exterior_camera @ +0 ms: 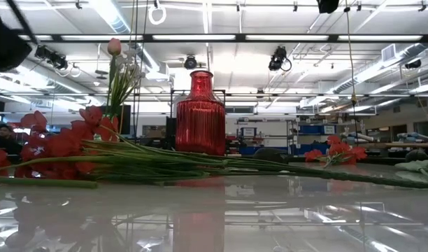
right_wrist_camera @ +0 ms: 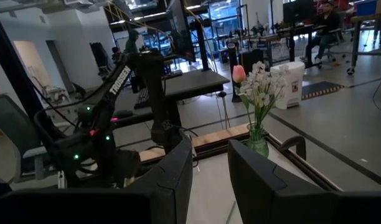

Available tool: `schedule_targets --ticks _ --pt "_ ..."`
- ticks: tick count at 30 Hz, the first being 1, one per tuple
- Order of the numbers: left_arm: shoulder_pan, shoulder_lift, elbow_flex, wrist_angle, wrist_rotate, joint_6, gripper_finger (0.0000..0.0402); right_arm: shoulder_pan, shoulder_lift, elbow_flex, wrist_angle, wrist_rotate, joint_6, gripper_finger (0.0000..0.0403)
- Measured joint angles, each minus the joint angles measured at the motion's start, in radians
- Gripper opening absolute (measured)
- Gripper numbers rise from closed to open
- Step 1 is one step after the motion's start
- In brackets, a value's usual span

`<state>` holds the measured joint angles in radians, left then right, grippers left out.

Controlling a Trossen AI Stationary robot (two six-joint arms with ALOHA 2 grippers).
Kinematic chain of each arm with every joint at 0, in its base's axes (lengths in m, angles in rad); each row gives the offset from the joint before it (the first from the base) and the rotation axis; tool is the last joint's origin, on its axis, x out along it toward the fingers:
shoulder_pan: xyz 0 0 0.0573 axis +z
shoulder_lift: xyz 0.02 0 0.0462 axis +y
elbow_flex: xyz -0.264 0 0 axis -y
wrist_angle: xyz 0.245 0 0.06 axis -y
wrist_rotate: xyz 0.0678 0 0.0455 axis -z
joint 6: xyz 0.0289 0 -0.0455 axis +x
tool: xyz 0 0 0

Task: Sort flowers into vase by color
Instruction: Put the pink flowers into the green flower vase

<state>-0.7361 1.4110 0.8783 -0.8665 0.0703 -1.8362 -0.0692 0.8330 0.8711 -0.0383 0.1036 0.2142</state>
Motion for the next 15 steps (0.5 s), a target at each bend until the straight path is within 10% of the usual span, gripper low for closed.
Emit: schedule_targets --ticks 15 --pt "-0.026 0.156 0.000 0.035 -0.068 0.818 0.0231 0.000 0.000 0.000 0.000 0.000 0.000 0.0113"
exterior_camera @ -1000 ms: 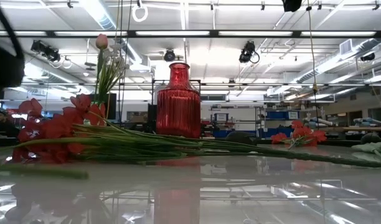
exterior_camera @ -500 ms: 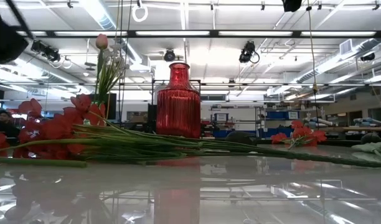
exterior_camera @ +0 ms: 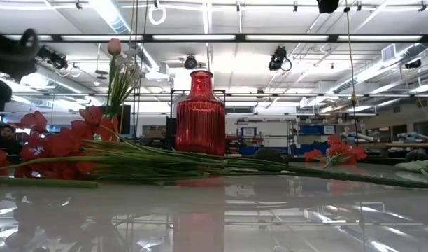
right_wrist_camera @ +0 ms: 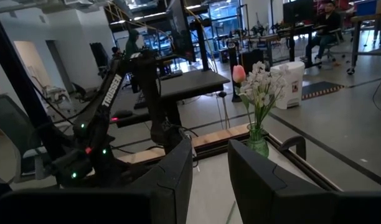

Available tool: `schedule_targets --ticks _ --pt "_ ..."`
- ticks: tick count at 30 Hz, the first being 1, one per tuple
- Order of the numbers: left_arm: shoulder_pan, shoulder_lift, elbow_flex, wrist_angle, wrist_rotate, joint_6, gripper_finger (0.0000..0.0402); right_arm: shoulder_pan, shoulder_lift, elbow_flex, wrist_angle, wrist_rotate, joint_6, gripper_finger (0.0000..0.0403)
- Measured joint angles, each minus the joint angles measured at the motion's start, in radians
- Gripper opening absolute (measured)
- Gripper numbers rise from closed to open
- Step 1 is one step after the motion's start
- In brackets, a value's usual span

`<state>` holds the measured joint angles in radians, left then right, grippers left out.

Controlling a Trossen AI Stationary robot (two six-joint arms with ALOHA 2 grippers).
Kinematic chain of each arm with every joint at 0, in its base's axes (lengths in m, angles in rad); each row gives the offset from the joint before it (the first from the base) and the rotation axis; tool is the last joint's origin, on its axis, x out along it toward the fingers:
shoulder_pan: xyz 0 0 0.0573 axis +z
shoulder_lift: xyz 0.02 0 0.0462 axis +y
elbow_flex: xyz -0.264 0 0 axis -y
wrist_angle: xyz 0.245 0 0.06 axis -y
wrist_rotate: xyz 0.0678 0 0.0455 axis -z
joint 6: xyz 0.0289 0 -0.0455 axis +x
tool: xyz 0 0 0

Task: Sort flowers into vase by color
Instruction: Put the pink flowers into the green flower vase

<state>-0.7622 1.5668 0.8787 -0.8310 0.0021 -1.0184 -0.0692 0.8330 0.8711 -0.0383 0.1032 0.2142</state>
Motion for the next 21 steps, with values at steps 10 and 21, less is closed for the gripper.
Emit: schedule_targets --ticks 10,21 --pt "-0.027 0.065 0.005 0.003 -0.001 0.099 0.0038 0.000 0.000 0.000 0.000 0.000 0.000 0.0113" --pt "-0.083 -0.054 0.105 -0.072 0.079 0.187 0.0012 0.000 0.000 0.000 0.000 0.000 0.000 0.0113"
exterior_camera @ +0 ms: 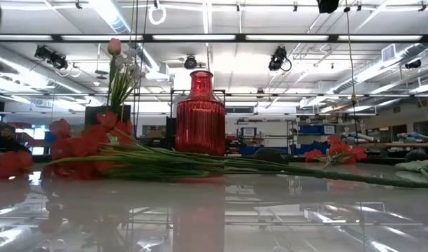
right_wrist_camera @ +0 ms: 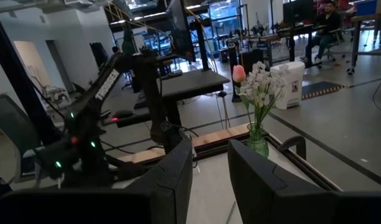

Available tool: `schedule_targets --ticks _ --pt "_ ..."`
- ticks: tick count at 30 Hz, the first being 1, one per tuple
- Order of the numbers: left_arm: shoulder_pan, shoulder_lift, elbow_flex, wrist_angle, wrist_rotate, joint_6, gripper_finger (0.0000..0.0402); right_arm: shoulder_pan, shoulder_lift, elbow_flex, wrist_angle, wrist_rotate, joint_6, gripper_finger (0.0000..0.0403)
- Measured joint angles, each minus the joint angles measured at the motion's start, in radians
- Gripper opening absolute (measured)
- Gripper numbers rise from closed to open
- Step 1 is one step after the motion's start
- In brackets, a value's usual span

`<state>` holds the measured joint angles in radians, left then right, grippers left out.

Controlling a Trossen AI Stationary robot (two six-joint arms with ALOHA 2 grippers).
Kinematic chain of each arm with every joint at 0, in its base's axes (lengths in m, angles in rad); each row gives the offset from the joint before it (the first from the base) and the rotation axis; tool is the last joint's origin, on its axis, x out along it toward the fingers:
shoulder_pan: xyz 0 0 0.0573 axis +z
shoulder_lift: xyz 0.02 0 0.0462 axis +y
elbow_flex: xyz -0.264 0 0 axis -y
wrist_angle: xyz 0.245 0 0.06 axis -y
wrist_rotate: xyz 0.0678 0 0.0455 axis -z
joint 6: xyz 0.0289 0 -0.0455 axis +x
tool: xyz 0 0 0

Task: Sort flowers into vase by color
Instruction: Put the pink flowers into the green flower vase

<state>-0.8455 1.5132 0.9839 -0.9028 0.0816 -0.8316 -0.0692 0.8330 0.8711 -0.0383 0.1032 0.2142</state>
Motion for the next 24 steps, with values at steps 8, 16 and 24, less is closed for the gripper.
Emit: schedule_targets --ticks 8,16,24 --pt "-0.033 -0.103 0.195 -0.015 -0.098 0.124 0.0011 0.000 0.000 0.000 0.000 0.000 0.000 0.0113" --pt "0.045 -0.178 0.343 -0.043 -0.355 0.190 0.0016 0.000 0.000 0.000 0.000 0.000 0.000 0.0113" --pt "0.257 -0.251 0.391 0.021 -0.398 0.292 0.0017 0.000 0.000 0.000 0.002 0.000 0.000 0.0113"
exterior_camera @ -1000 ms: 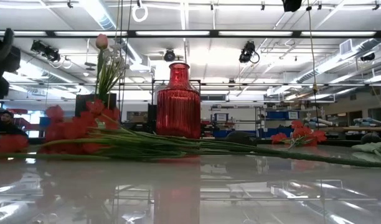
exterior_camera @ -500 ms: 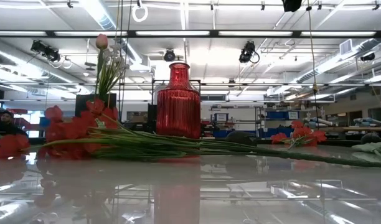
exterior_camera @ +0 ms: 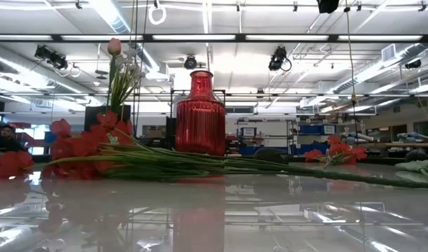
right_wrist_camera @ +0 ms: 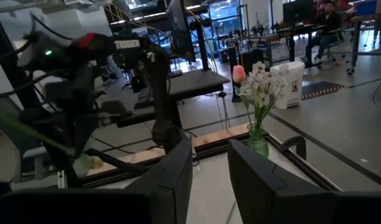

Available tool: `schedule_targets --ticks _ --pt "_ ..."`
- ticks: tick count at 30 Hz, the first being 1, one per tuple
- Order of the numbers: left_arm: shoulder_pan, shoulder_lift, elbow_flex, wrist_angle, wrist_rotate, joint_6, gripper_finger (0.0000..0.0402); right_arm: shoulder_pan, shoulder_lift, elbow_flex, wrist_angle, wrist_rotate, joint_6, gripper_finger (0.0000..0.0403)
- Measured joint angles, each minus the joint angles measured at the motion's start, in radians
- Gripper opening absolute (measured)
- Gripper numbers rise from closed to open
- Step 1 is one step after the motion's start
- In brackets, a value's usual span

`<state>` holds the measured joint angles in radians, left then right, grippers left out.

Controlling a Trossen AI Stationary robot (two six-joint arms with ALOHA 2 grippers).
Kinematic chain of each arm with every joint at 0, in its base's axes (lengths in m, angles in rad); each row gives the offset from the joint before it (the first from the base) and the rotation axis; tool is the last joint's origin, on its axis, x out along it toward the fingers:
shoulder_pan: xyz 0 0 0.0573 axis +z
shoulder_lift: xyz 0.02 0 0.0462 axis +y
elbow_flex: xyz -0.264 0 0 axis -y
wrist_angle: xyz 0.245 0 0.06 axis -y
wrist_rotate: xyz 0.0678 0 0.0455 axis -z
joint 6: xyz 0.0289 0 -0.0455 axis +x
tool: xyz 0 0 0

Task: Sort flowers into vase by color
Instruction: Put the pink flowers into the green flower vase

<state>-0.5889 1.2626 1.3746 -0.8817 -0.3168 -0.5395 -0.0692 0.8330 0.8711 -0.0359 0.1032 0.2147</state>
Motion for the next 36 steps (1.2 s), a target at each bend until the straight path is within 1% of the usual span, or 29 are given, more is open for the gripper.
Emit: schedule_targets --ticks 2,4,7,10,14,17,20,22,24,25,27,29,33,36 --pt "0.069 -0.001 0.000 0.042 0.000 0.027 0.0017 0.000 0.003 0.000 0.040 0.000 0.023 0.0113" --pt "0.140 -0.001 0.000 0.099 0.004 0.062 0.0017 0.001 0.012 0.000 0.120 0.001 0.123 0.0113" --pt "0.254 -0.001 0.000 0.195 0.063 0.114 0.0018 0.001 0.029 0.000 0.259 0.001 0.236 0.0113" --pt "0.363 -0.001 0.000 0.284 0.131 0.132 0.0018 -0.004 0.031 0.000 0.358 0.005 0.228 0.0113" --pt "0.465 -0.001 0.000 0.392 0.140 0.136 0.0018 -0.007 0.030 0.000 0.490 0.005 0.261 0.0113" --pt "0.514 0.007 0.000 0.475 0.145 0.162 0.0018 -0.007 0.030 0.000 0.519 0.013 0.252 0.0113" --pt "0.548 0.020 -0.001 0.542 0.145 0.187 0.0018 -0.006 0.054 0.000 0.525 0.081 0.260 0.0113" --pt "0.565 0.033 -0.001 0.587 0.145 0.191 0.0018 -0.006 0.086 0.002 0.503 0.085 0.274 0.0113" --pt "0.577 0.035 -0.001 0.578 0.145 0.163 0.0018 -0.013 0.141 0.031 0.424 0.010 0.242 0.0113" --pt "0.583 0.041 -0.001 0.582 0.146 0.133 0.0018 -0.013 0.171 0.053 0.357 -0.034 0.218 0.0112" --pt "0.594 0.046 -0.001 0.574 0.155 0.062 0.0018 -0.009 0.235 0.110 0.219 -0.090 0.176 0.0112" --pt "0.601 0.048 -0.003 0.565 0.187 0.006 0.0018 0.002 0.287 0.177 0.101 -0.103 0.120 0.0112" --pt "0.620 0.046 -0.002 0.564 0.257 -0.100 0.0018 0.024 0.370 0.285 -0.052 -0.053 -0.040 0.0112" --pt "0.635 0.047 -0.002 0.565 0.316 -0.219 0.0018 0.057 0.412 0.357 -0.109 0.047 -0.257 0.0112"
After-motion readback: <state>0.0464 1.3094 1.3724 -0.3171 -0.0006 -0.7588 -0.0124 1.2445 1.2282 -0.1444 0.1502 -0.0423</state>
